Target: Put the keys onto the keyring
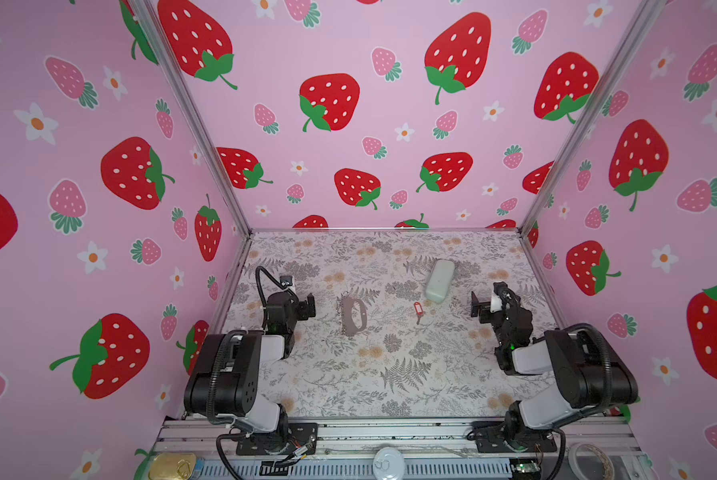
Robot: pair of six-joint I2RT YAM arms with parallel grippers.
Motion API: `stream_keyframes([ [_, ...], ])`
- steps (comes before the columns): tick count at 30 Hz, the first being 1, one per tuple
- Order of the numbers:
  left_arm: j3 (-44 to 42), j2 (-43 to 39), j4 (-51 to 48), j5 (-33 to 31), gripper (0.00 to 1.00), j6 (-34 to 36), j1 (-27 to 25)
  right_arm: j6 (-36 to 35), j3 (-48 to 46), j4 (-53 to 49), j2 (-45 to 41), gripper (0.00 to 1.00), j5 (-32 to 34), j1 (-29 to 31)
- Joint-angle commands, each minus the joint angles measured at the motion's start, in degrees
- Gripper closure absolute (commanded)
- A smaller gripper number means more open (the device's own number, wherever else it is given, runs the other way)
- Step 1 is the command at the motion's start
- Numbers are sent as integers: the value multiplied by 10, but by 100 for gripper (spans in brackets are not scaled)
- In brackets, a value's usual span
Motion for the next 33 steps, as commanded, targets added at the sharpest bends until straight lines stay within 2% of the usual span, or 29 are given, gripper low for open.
stream_keyframes([
  [1, 18, 7, 0, 6, 1, -2, 2, 11, 8, 4, 1, 1, 1, -3],
  [26, 19, 6, -1, 6, 1, -2, 2, 14, 11, -1, 2, 1, 0, -6],
  [31, 16, 2, 6, 1, 0, -3, 2, 12, -3, 23, -4, 1, -5, -6],
  [33, 31, -34, -51, 5, 3, 0, 1, 14, -16, 19, -37, 1, -2, -6],
])
